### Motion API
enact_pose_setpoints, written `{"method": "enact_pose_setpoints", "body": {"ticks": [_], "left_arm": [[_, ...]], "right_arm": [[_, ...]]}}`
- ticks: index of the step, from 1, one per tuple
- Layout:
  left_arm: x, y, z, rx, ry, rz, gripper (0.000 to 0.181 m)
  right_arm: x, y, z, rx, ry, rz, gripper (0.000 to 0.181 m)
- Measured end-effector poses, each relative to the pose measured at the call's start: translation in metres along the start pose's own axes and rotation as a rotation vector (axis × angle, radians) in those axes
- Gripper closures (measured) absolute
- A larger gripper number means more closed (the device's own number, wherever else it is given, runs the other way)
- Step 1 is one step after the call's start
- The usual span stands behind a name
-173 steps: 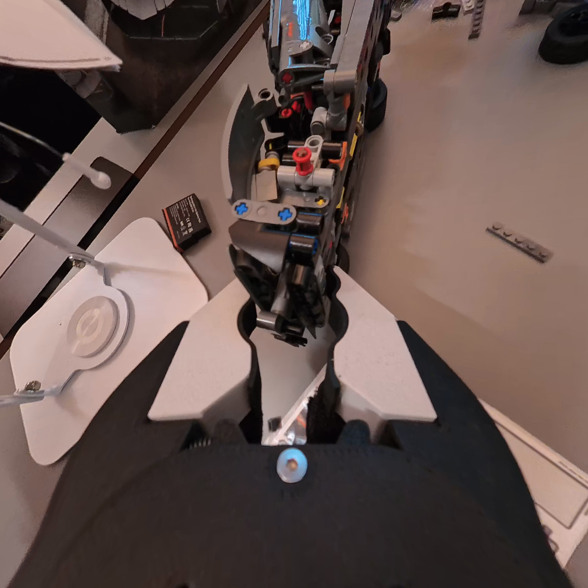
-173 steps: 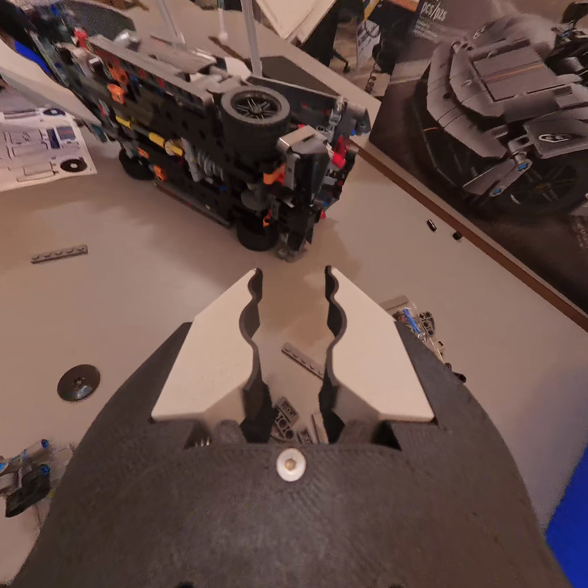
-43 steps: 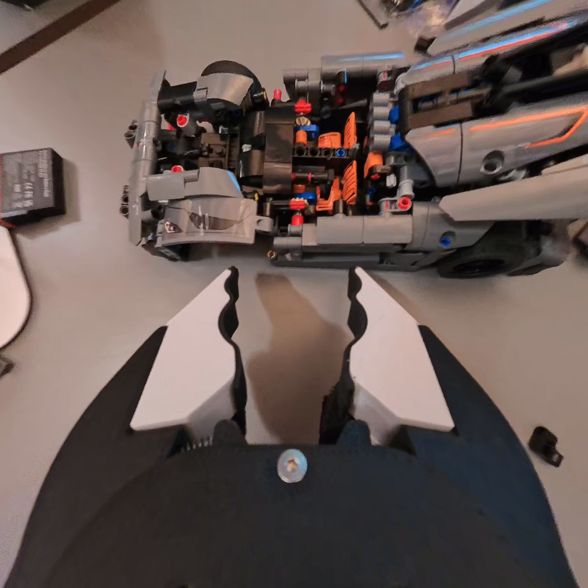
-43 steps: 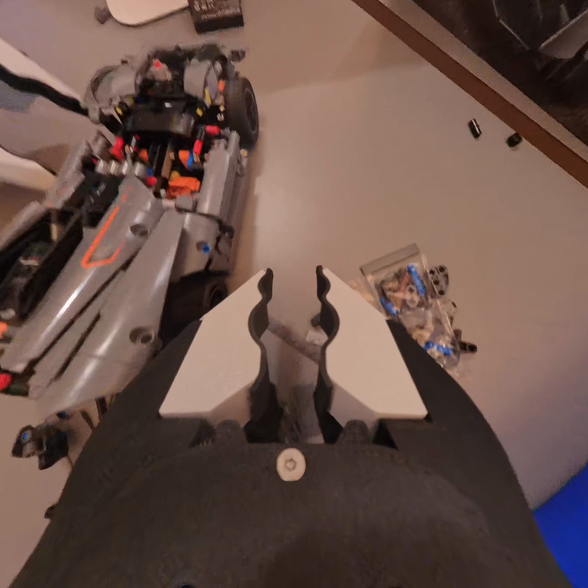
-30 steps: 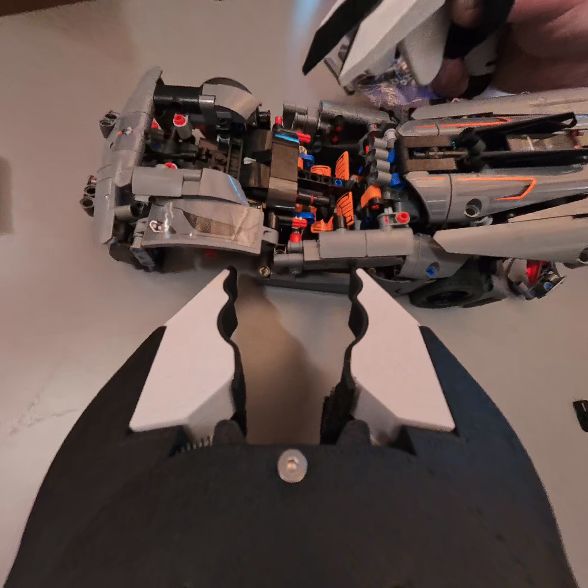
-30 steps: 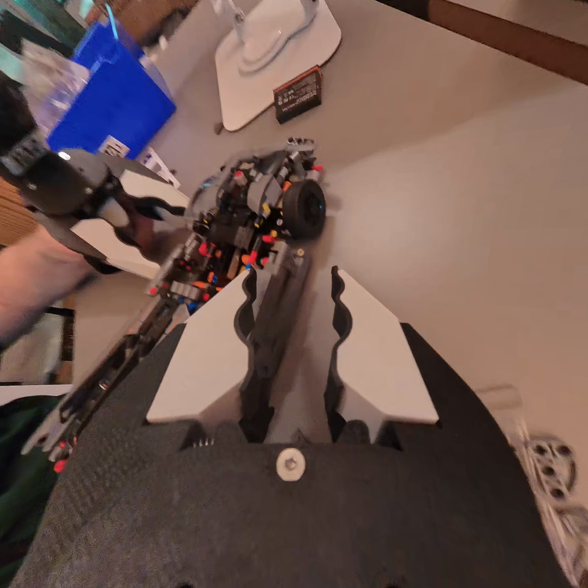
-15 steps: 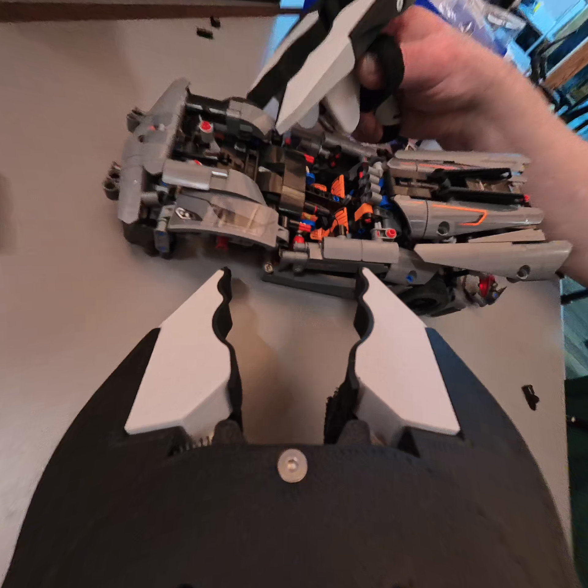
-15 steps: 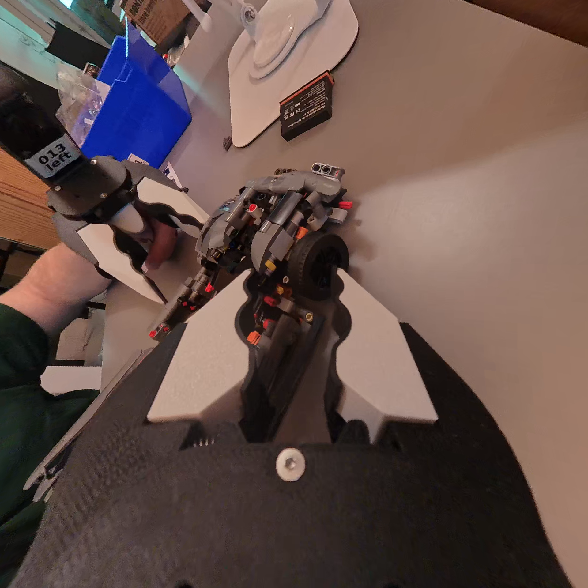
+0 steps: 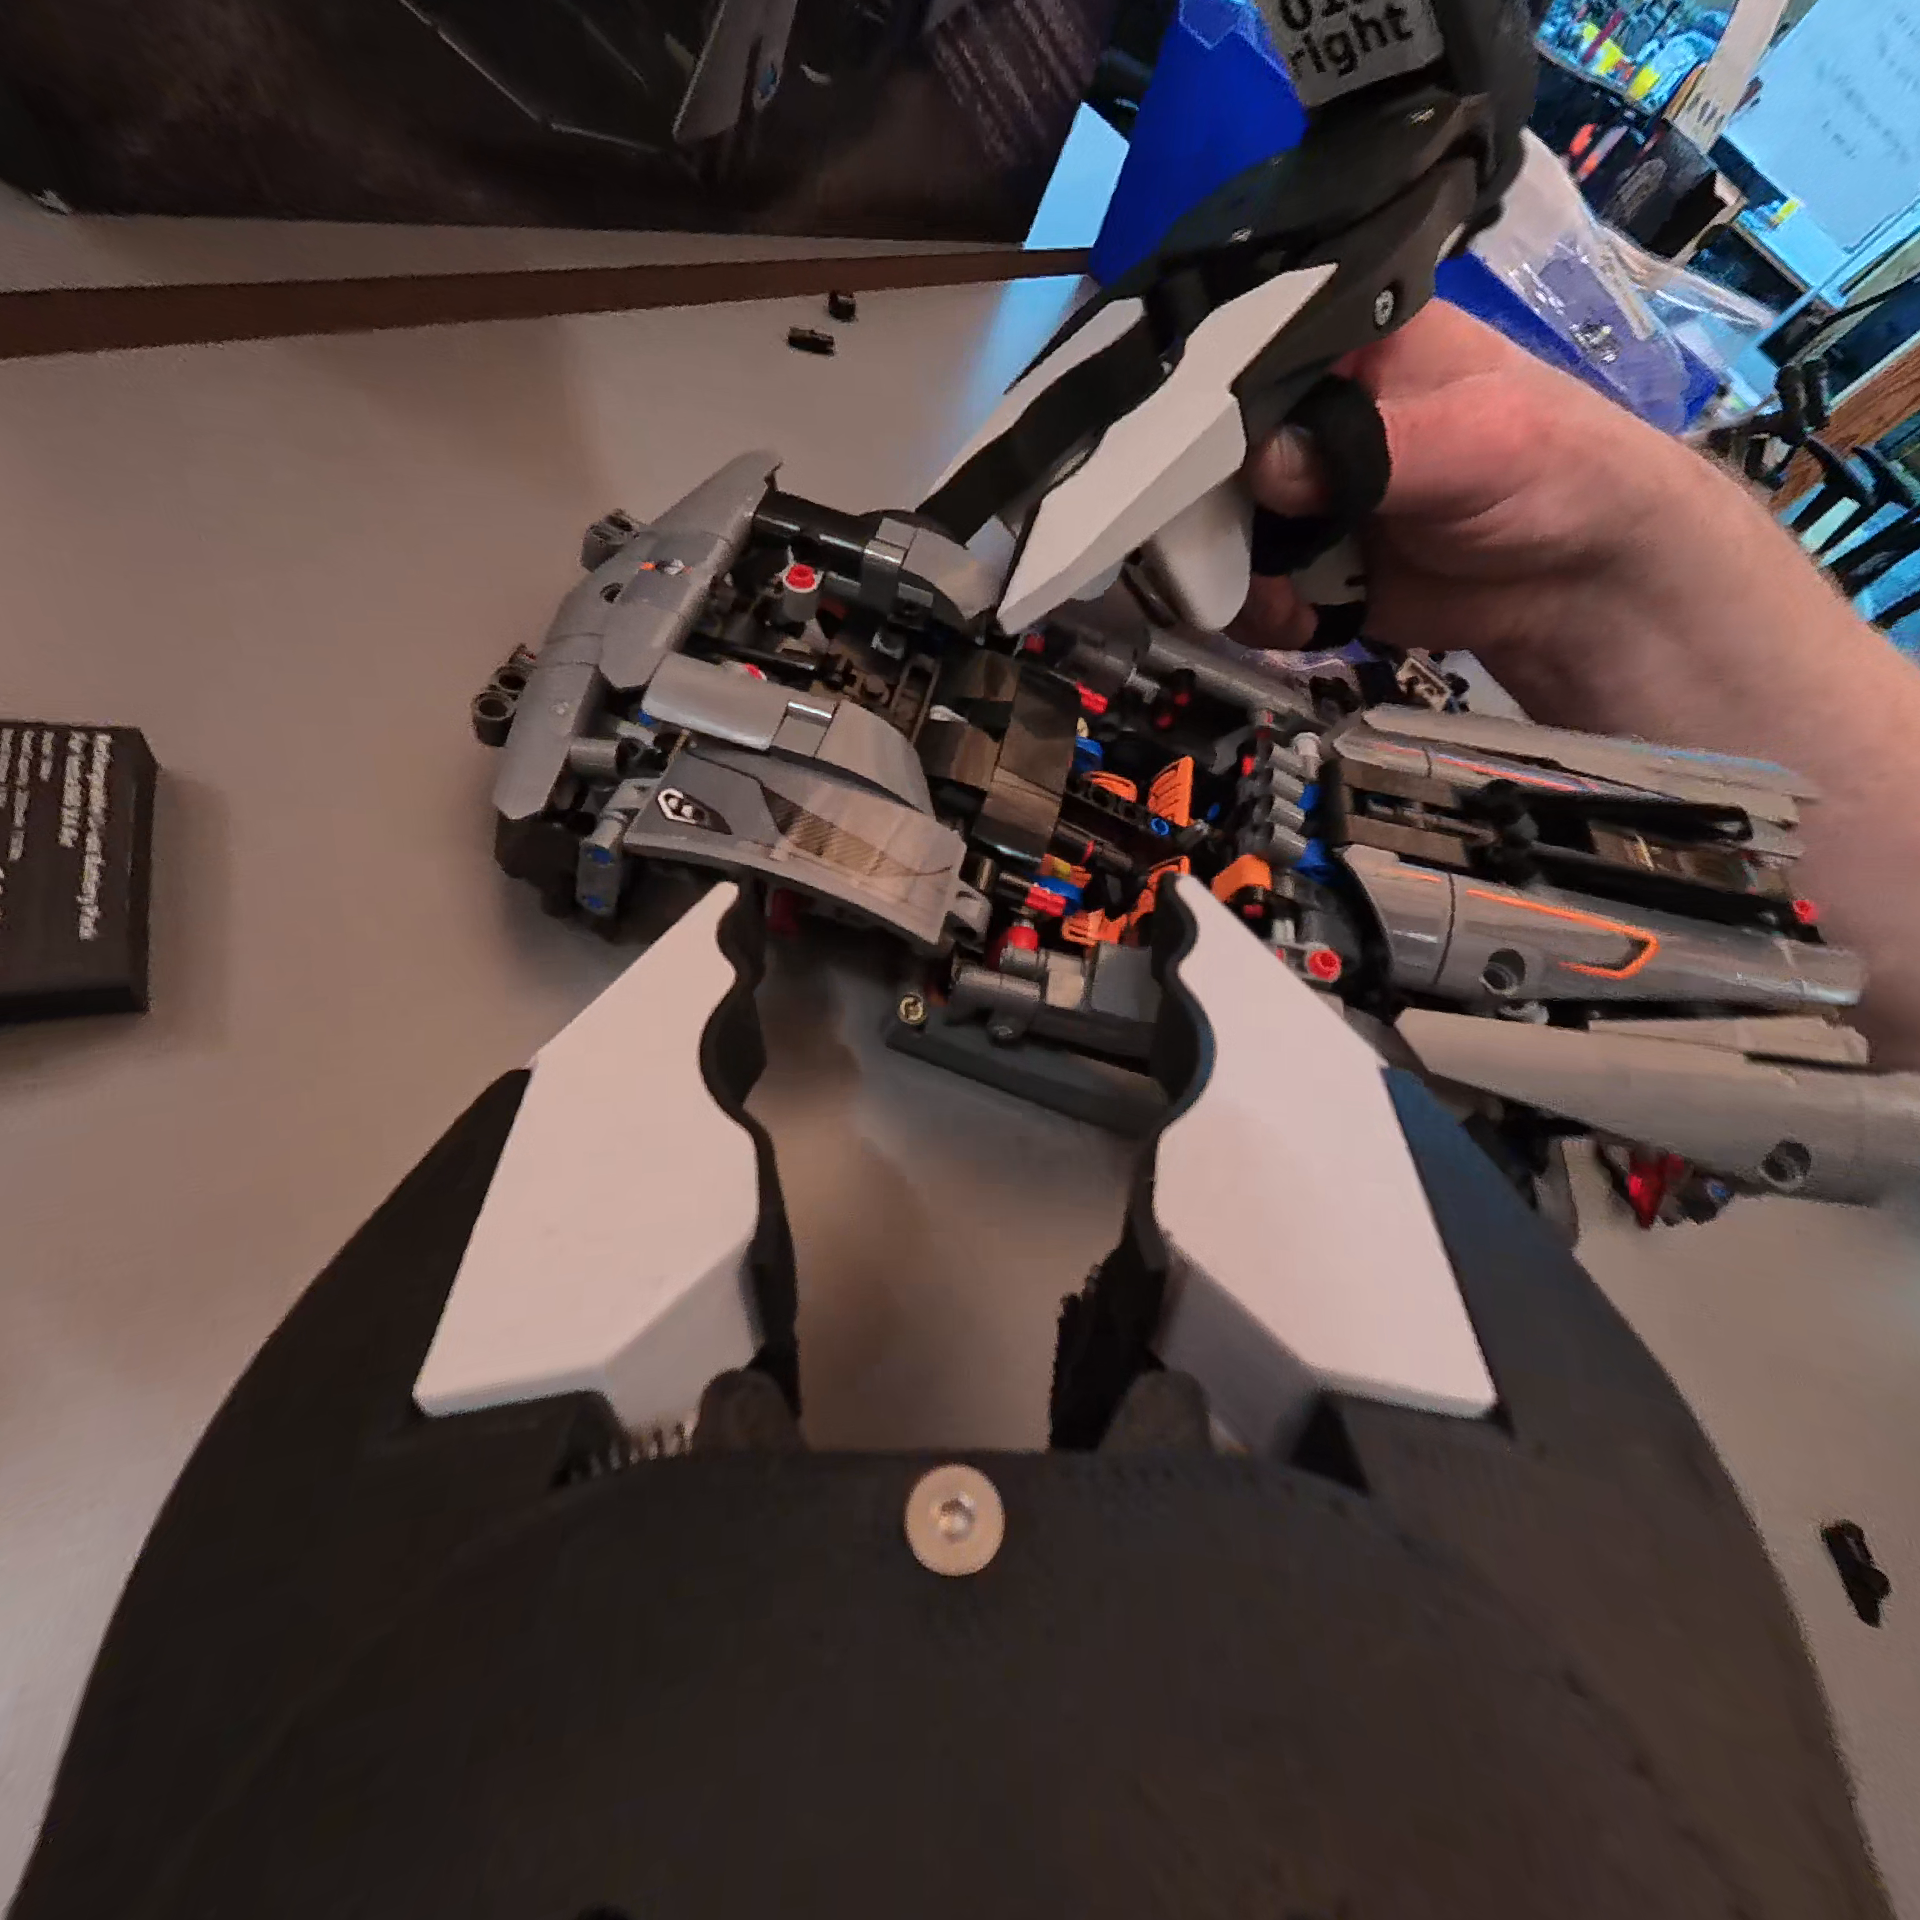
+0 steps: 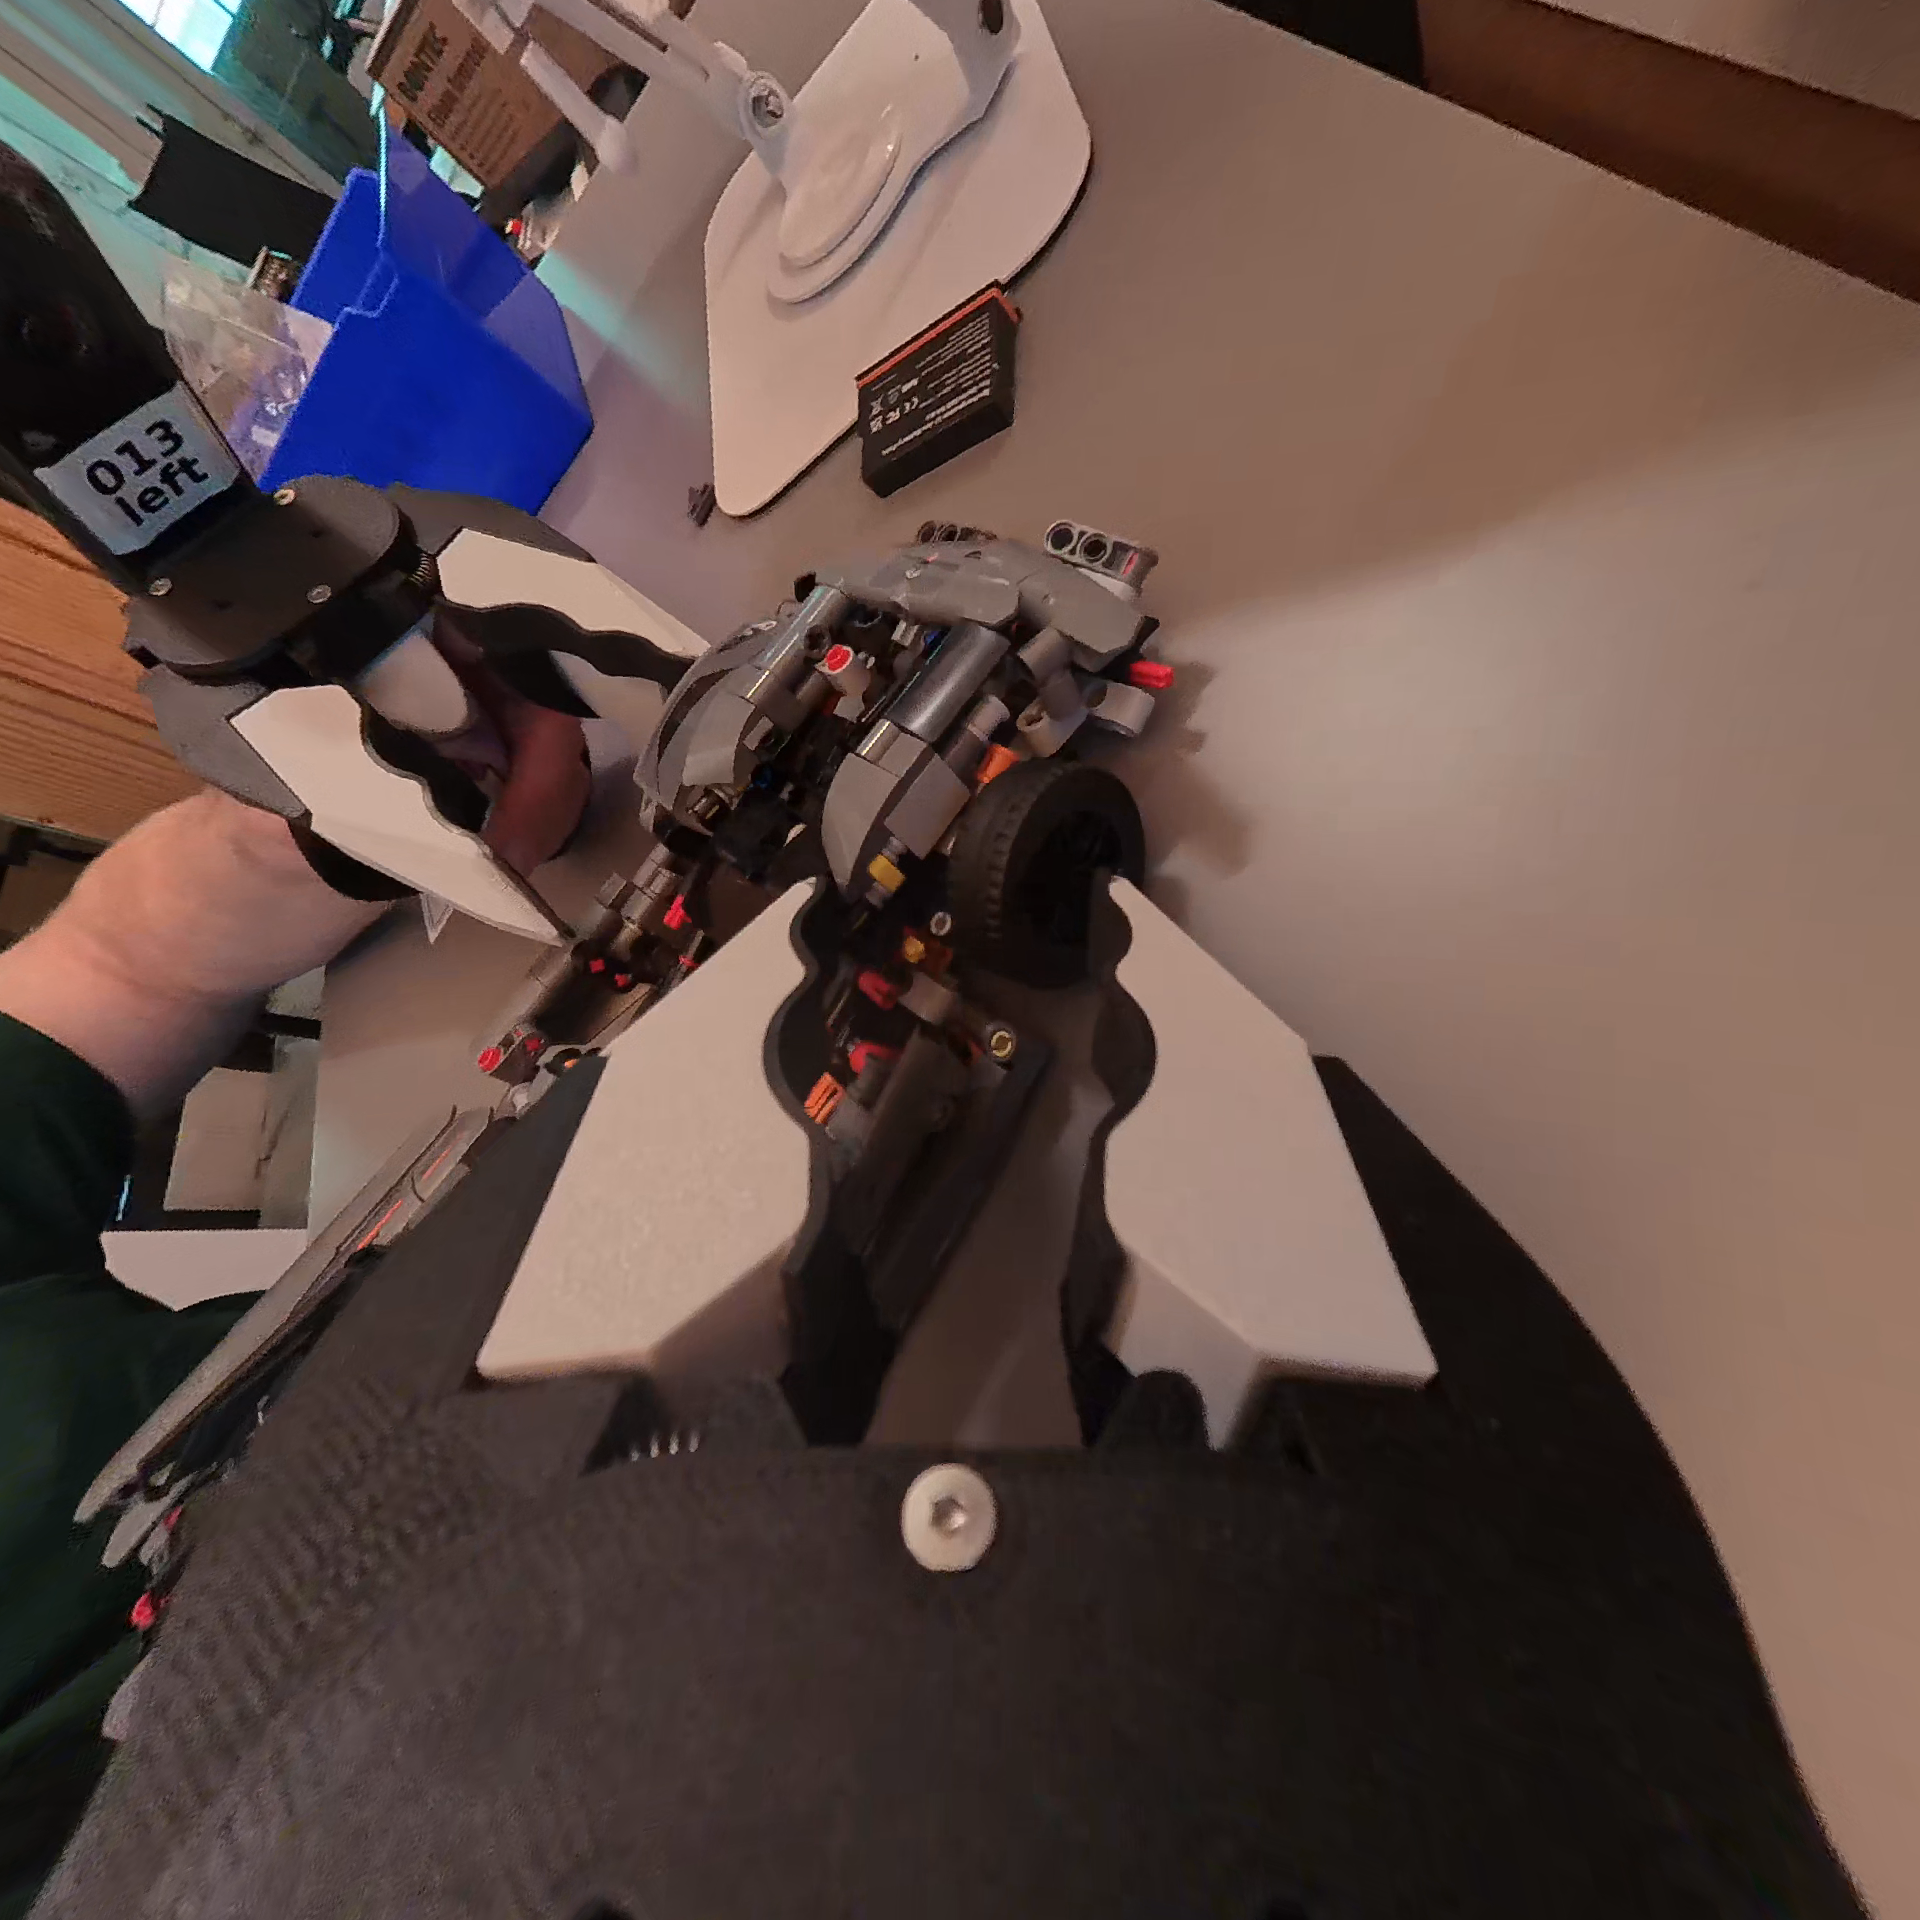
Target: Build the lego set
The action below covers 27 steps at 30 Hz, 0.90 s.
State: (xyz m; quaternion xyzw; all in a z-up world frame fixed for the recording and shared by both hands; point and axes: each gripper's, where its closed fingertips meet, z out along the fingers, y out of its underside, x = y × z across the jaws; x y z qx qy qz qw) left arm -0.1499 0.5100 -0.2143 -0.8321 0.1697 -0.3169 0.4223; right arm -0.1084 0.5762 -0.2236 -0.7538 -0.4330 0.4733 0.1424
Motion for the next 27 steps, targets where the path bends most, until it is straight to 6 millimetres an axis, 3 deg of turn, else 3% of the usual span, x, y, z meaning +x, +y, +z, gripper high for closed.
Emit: {"method": "enact_pose_setpoints", "body": {"ticks": [10, 14, 16, 21, 27], "left_arm": [[-0.022, -0.044, 0.046, -0.012, -0.003, 0.028, 0.106], [-0.037, -0.048, 0.070, -0.076, -0.006, 0.055, 0.105], [-0.041, -0.051, 0.073, -0.068, 0.011, 0.035, 0.104], [-0.024, -0.039, 0.044, -0.049, 0.064, 0.011, 0.103], [0.025, 0.001, -0.012, -0.066, 0.103, 0.077, 0.101]], "right_arm": [[0.032, -0.008, -0.029, 0.082, 0.133, 0.084, 0.131], [0.047, -0.002, -0.039, 0.083, 0.186, 0.109, 0.131], [0.045, -0.005, -0.046, 0.126, 0.153, 0.137, 0.142], [0.037, 0.003, -0.068, 0.133, 0.192, 0.120, 0.140], [0.012, 0.039, -0.091, 0.043, 0.224, 0.077, 0.143]]}}
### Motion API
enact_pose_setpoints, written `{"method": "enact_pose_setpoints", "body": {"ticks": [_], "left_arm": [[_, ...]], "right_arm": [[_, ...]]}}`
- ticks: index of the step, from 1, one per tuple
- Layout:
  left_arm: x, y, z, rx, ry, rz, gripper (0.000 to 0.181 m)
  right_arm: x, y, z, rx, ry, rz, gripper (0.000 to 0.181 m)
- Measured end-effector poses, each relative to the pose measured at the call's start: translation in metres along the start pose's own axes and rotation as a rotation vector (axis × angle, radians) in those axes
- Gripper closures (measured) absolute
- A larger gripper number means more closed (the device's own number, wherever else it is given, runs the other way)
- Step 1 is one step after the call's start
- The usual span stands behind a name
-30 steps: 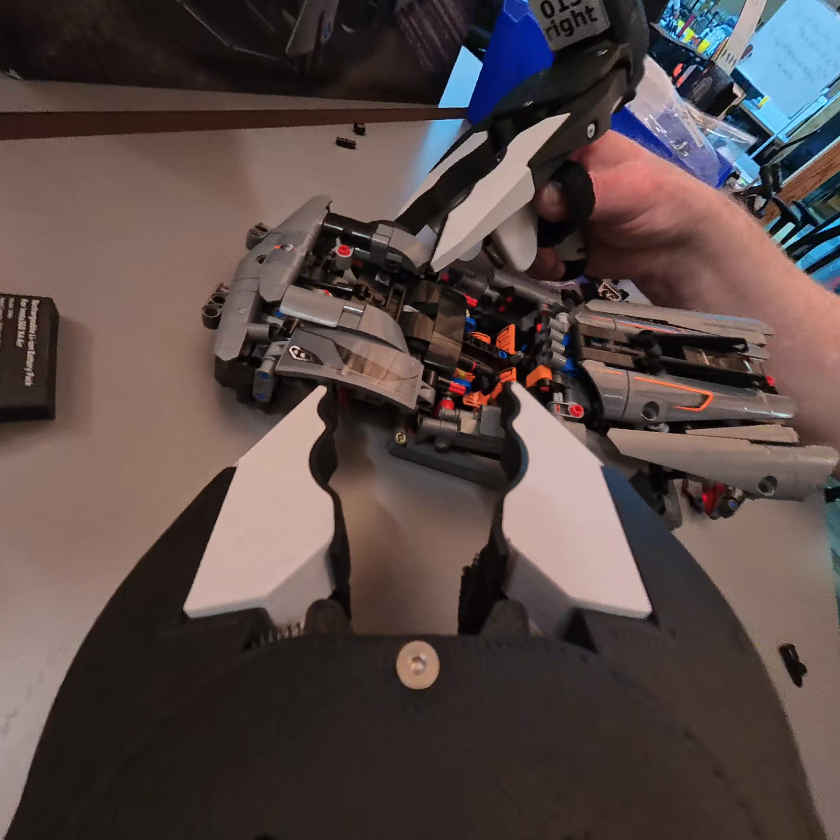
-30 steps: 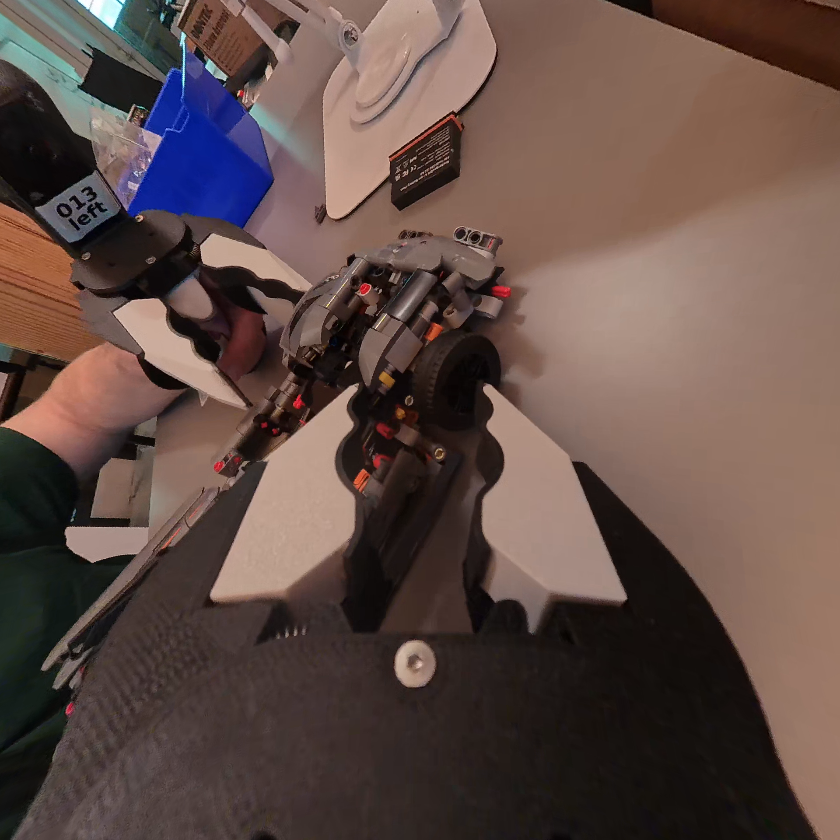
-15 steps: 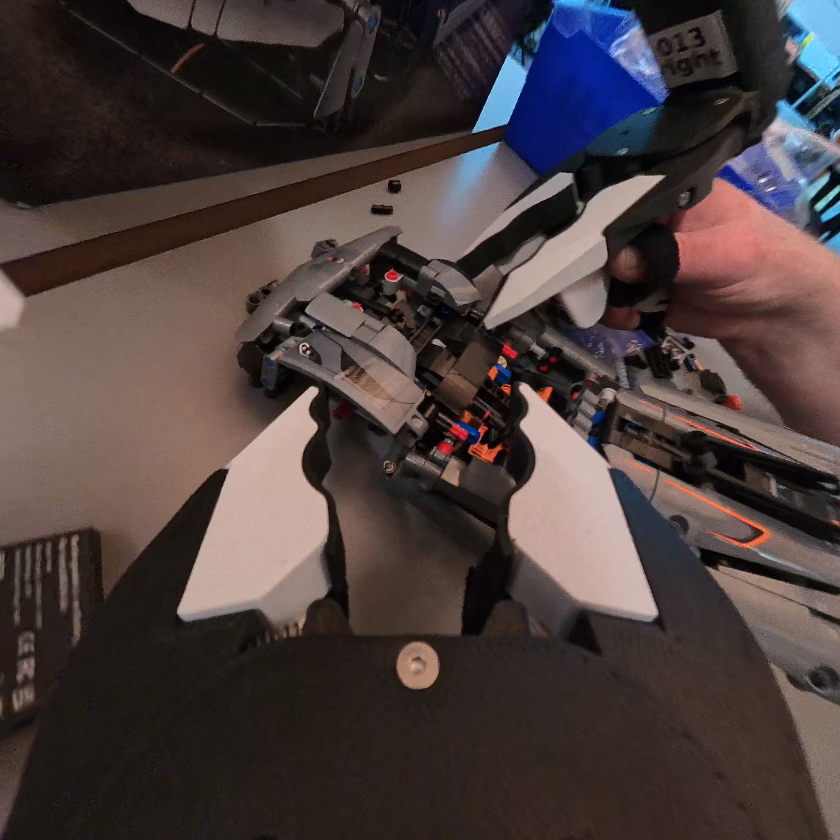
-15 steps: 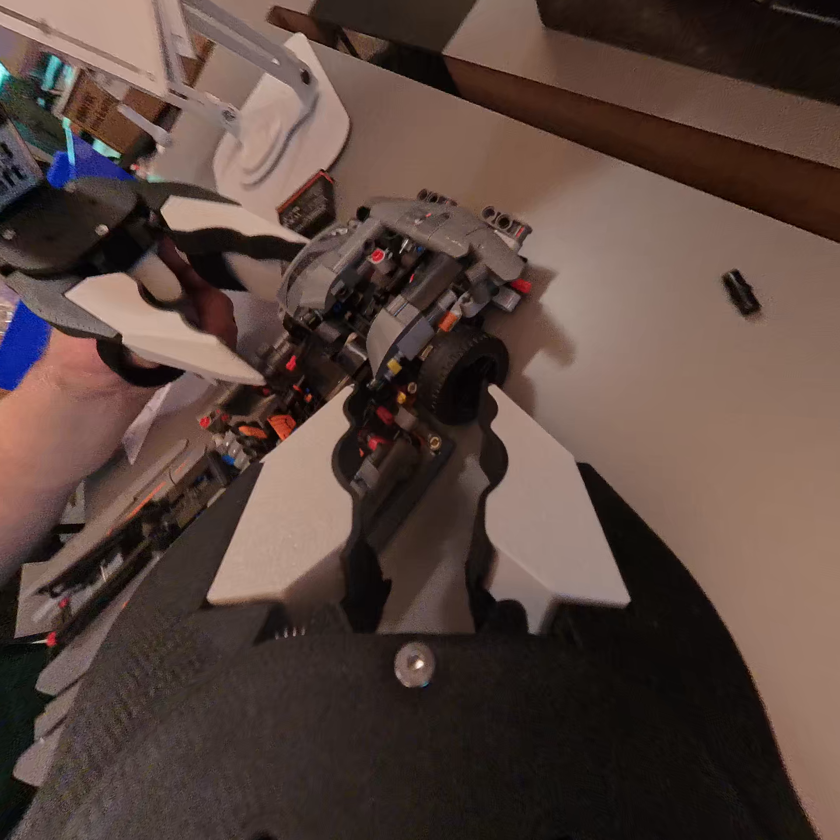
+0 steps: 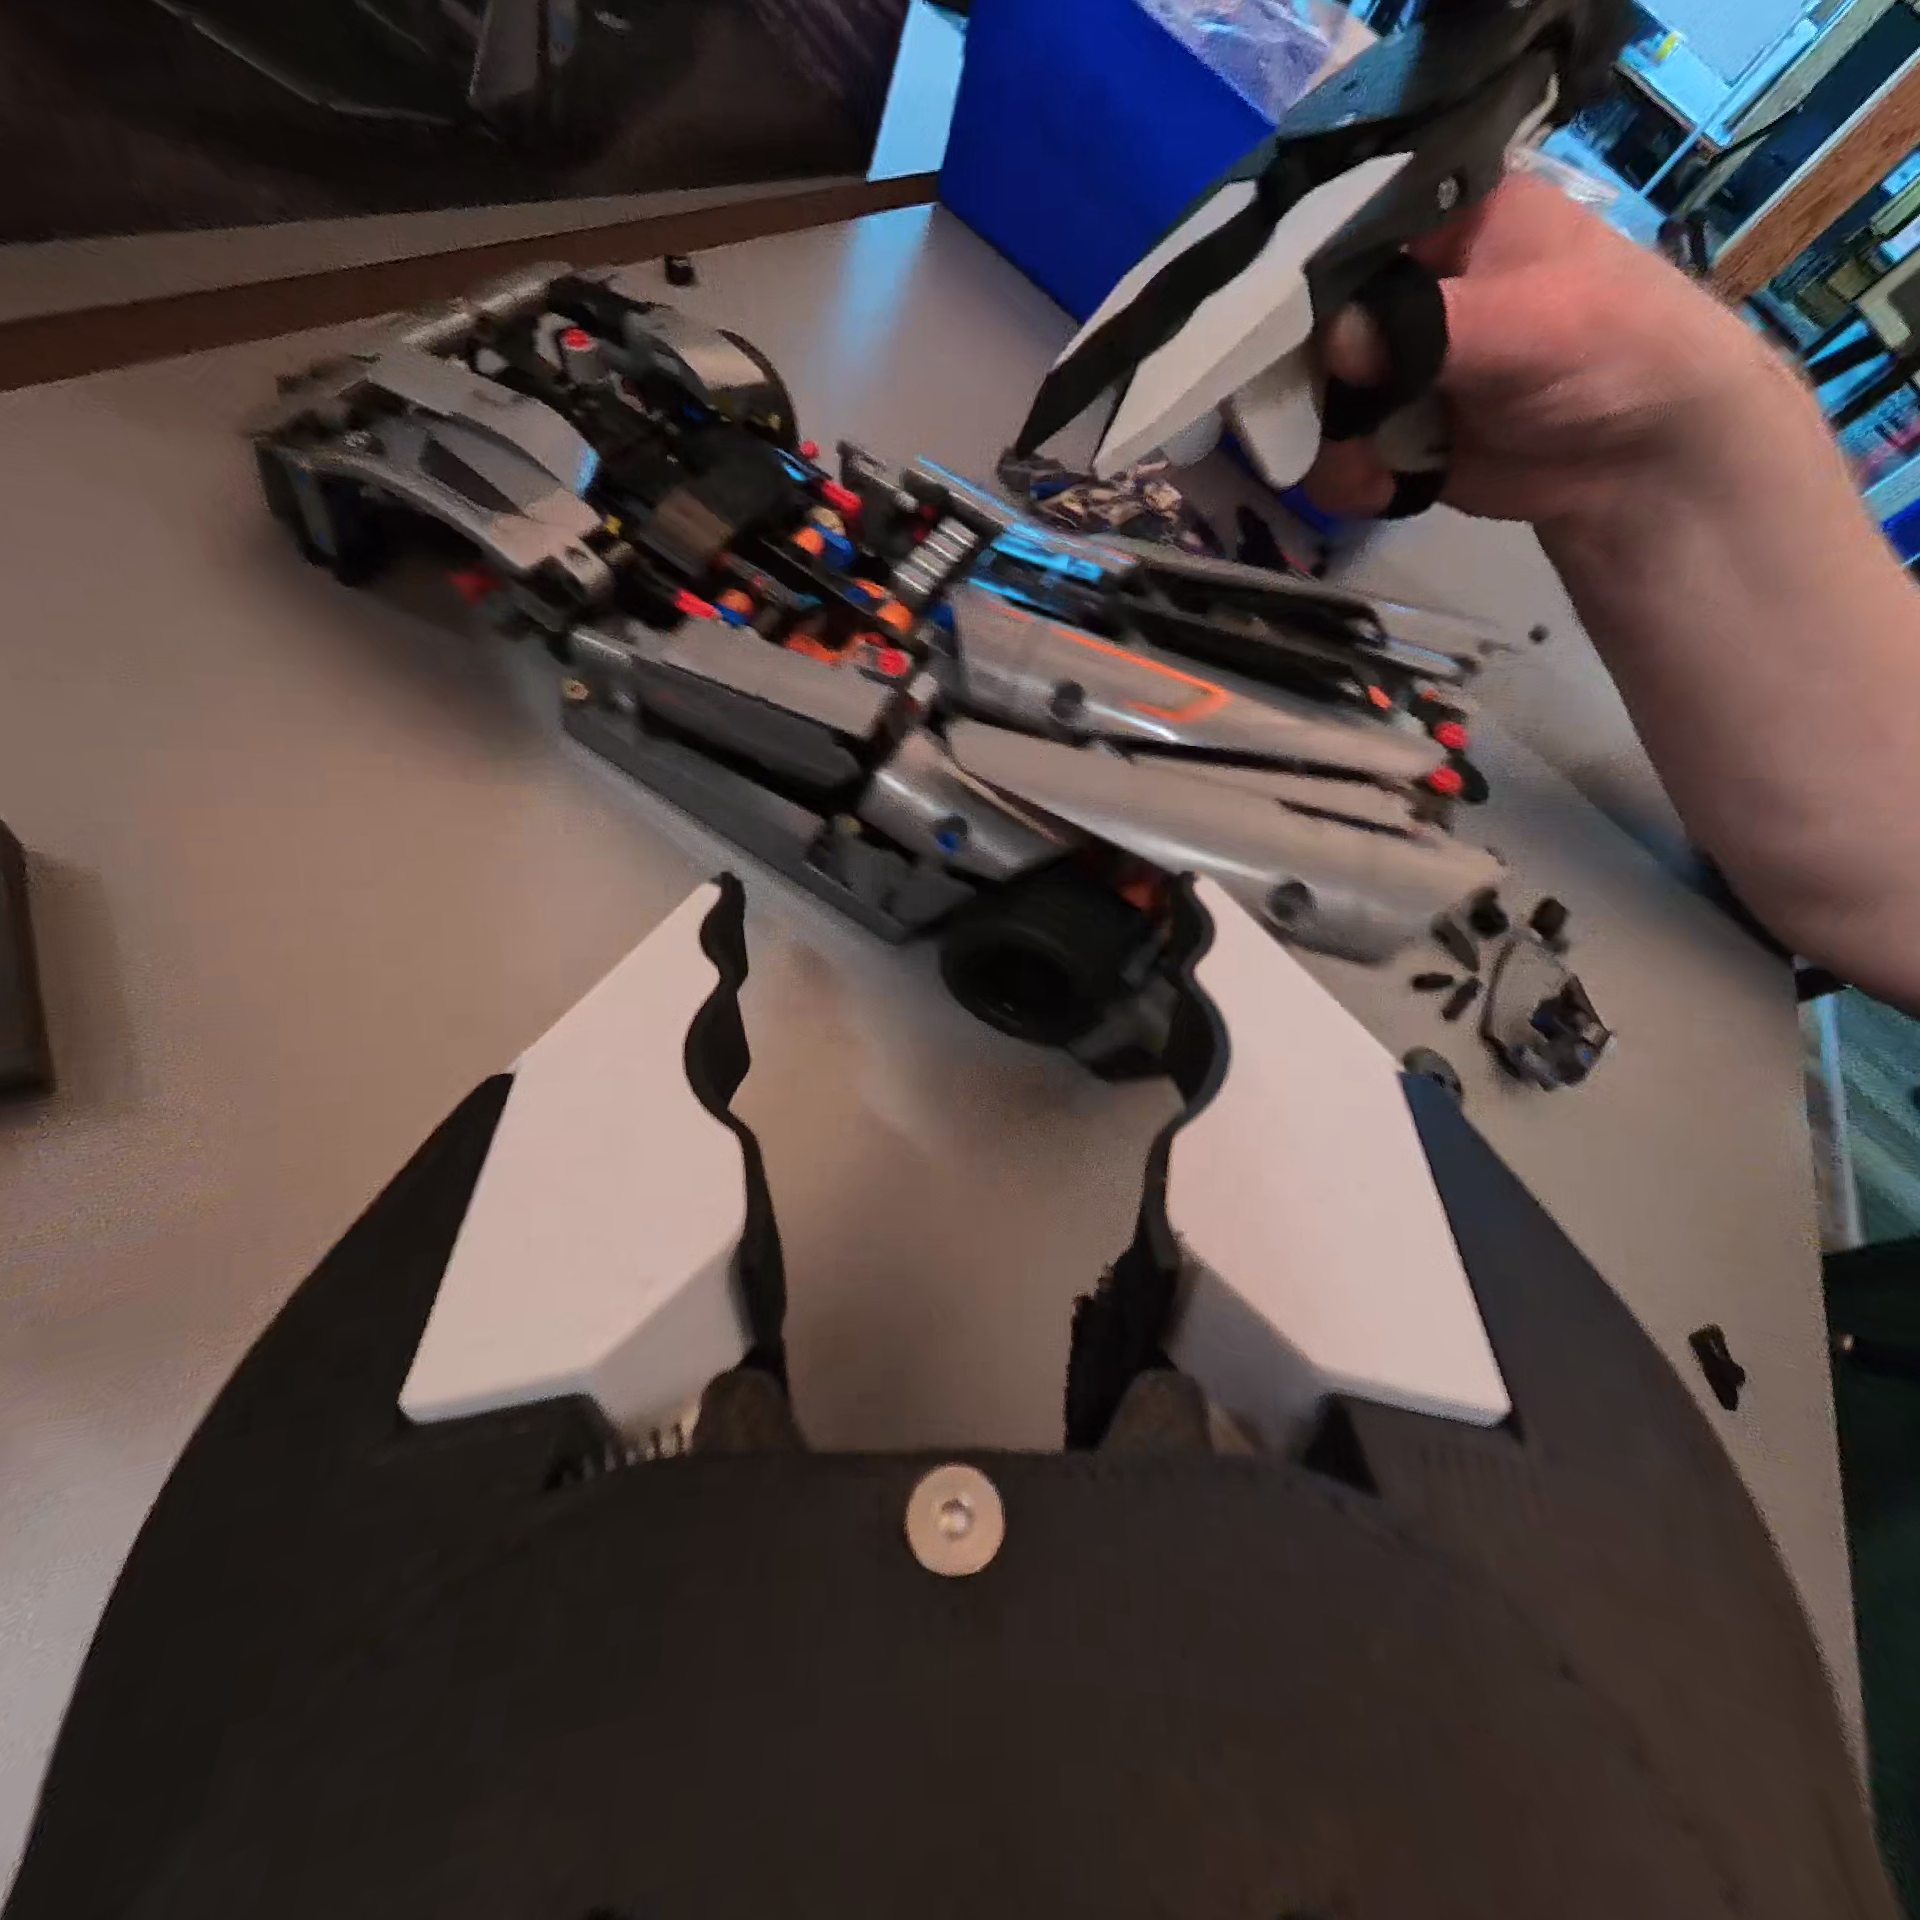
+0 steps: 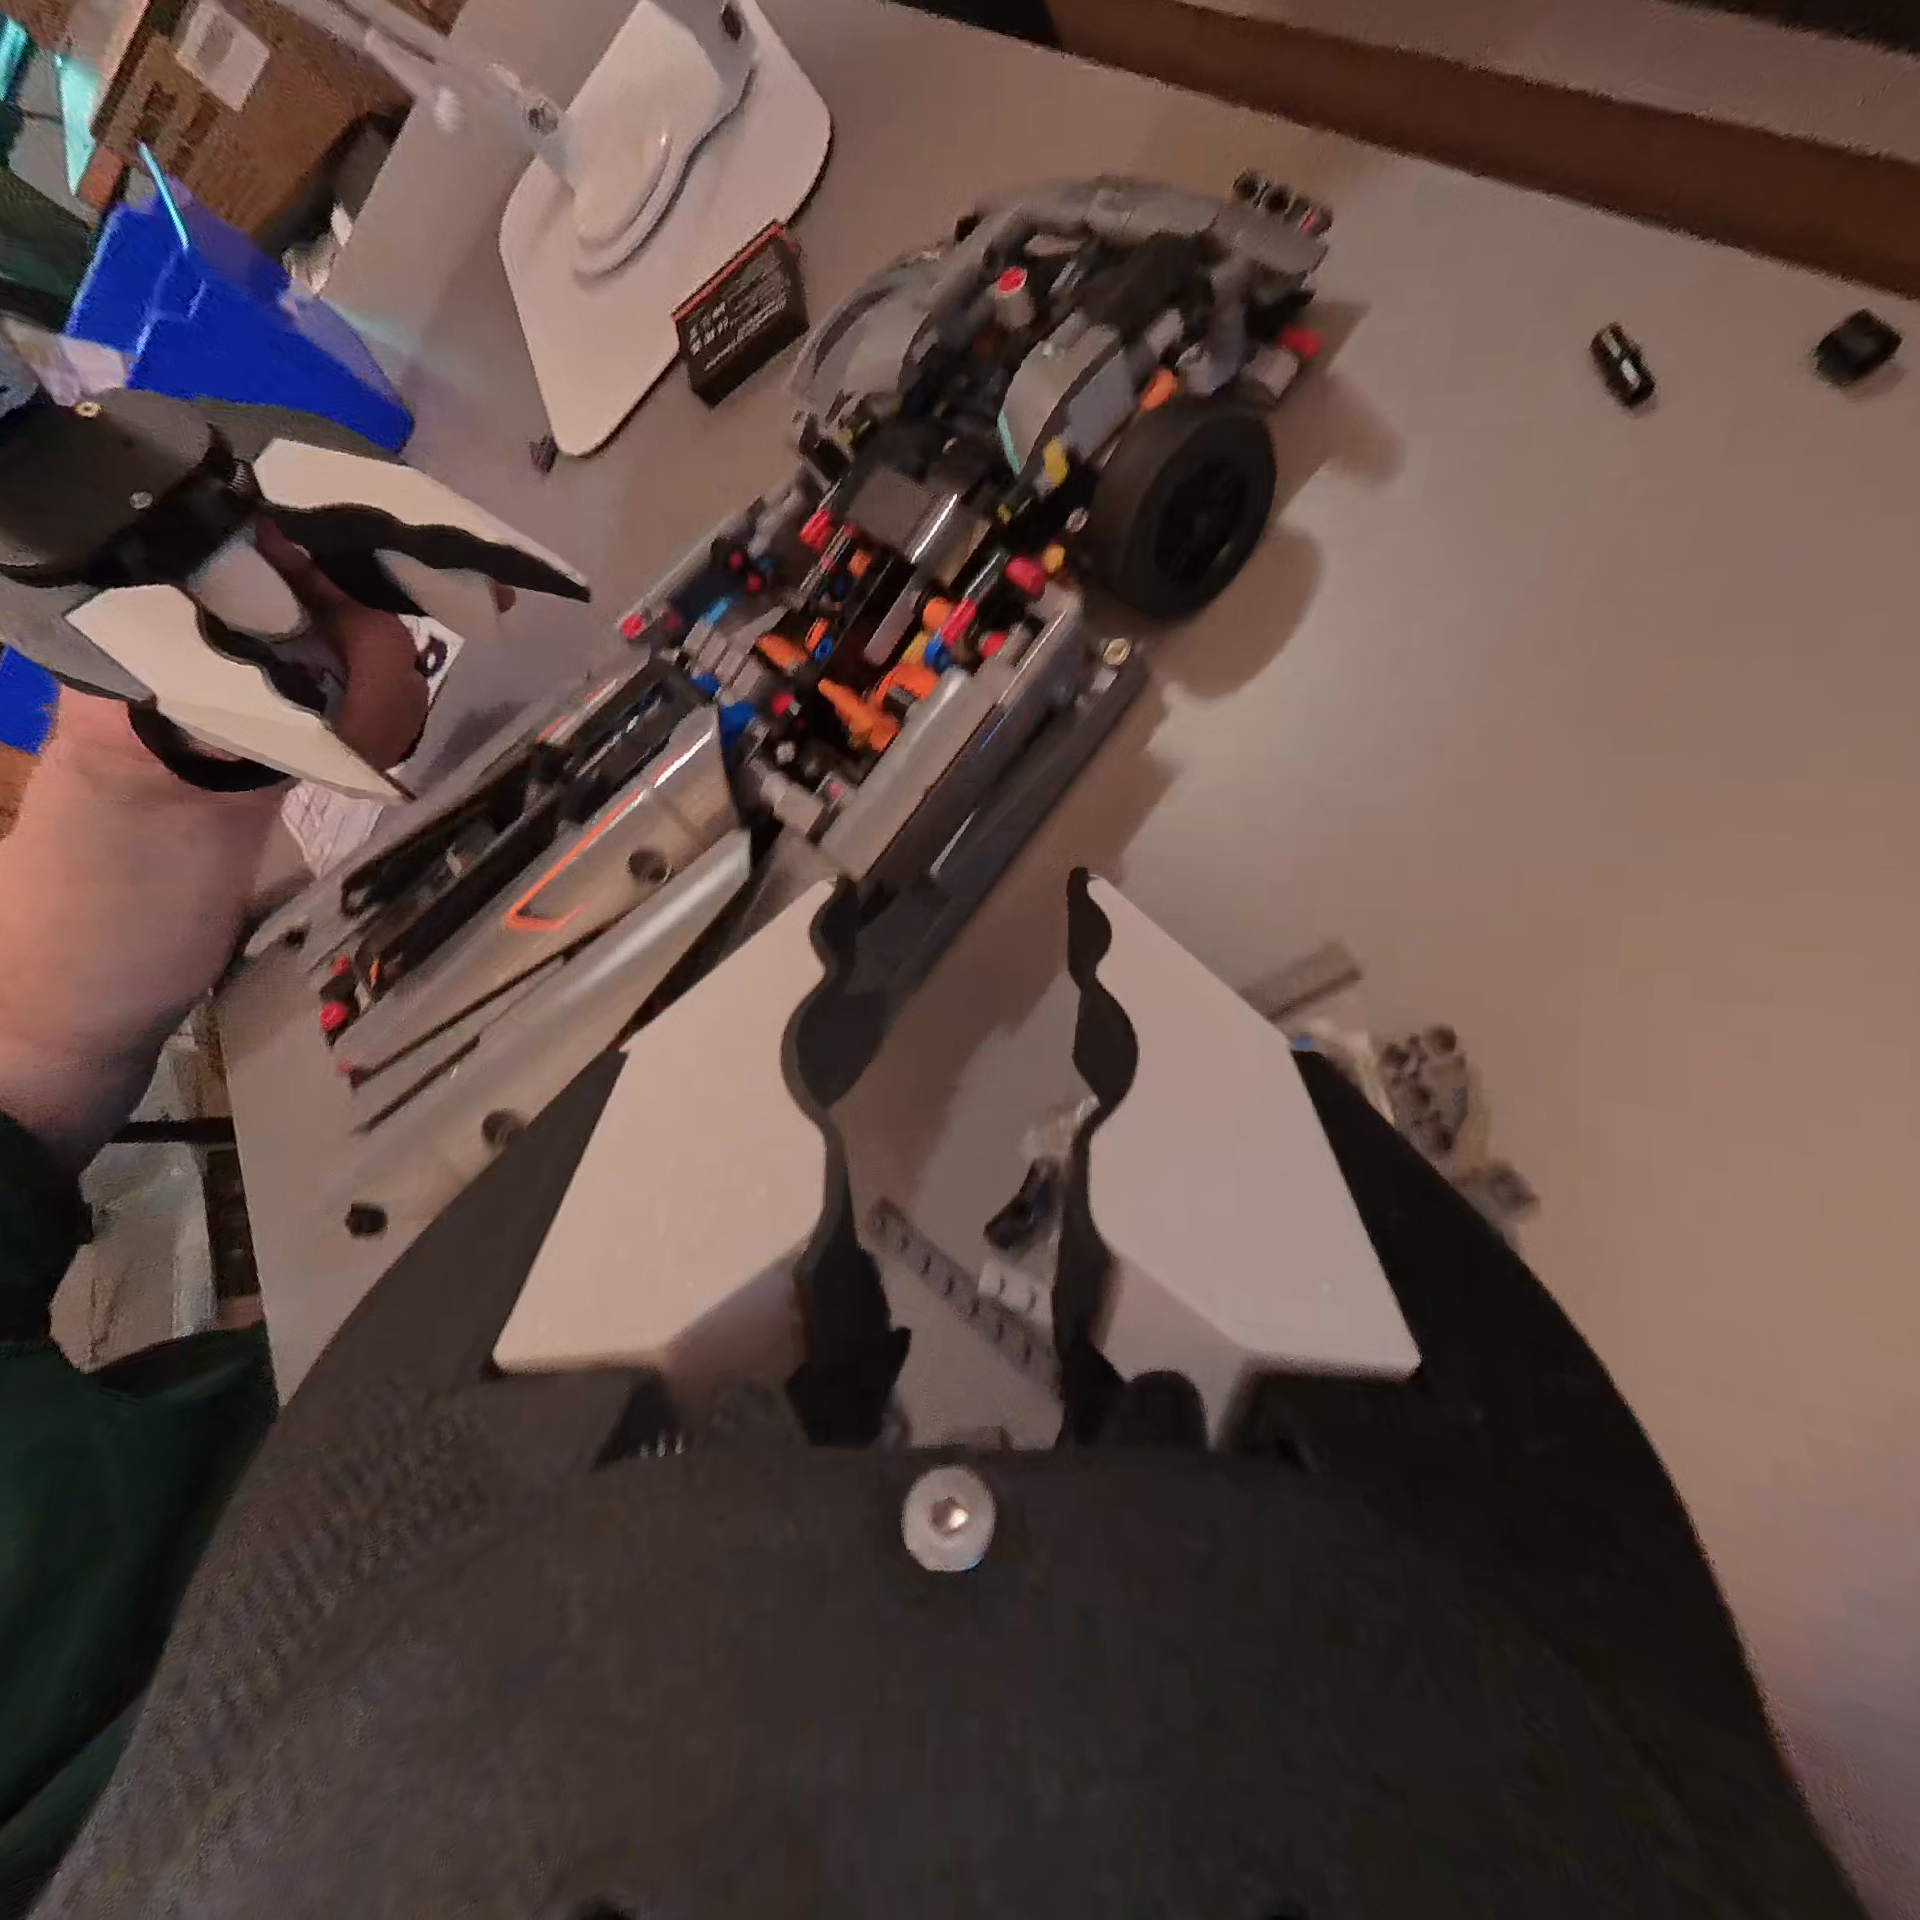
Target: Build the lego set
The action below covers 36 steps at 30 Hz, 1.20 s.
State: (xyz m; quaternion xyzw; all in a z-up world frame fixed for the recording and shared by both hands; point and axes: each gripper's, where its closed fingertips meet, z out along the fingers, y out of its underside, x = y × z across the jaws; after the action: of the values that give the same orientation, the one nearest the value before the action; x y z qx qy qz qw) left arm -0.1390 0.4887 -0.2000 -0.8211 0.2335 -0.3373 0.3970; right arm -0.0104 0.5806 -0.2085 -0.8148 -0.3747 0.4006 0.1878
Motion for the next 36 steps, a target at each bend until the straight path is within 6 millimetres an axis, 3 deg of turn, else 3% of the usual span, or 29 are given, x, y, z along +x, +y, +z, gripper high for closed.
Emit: {"method": "enact_pose_setpoints", "body": {"ticks": [6, 10, 12, 14, 21, 26, 29, 36], "left_arm": [[0.035, 0.038, -0.016, -0.061, -0.036, 0.069, 0.103], [0.034, 0.052, -0.004, -0.097, -0.067, 0.061, 0.107], [0.036, 0.050, 0.002, -0.080, -0.045, 0.030, 0.112], [0.036, 0.045, 0.008, -0.059, -0.040, -0.008, 0.124], [0.038, 0.037, 0.018, -0.033, 0.034, -0.090, 0.126], [0.039, 0.030, 0.009, 0.032, 0.110, -0.139, 0.128], [0.029, 0.026, 0.004, 0.038, 0.067, -0.128, 0.131], [0.018, 0.030, 0.026, -0.017, 0.003, -0.139, 0.146]], "right_arm": [[-0.016, 0.045, -0.023, -0.111, 0.029, -0.023, 0.145], [-0.034, 0.072, -0.017, -0.158, -0.004, -0.037, 0.145], [-0.043, 0.077, -0.010, -0.157, -0.020, -0.039, 0.145], [-0.049, 0.078, -0.001, -0.141, -0.034, -0.034, 0.147], [-0.060, 0.071, 0.013, -0.077, -0.106, 0.014, 0.156], [-0.058, 0.069, 0.017, -0.064, -0.113, 0.023, 0.157], [-0.055, 0.067, 0.018, -0.059, -0.113, 0.030, 0.159], [-0.052, 0.066, 0.019, -0.040, -0.116, 0.028, 0.166]]}}
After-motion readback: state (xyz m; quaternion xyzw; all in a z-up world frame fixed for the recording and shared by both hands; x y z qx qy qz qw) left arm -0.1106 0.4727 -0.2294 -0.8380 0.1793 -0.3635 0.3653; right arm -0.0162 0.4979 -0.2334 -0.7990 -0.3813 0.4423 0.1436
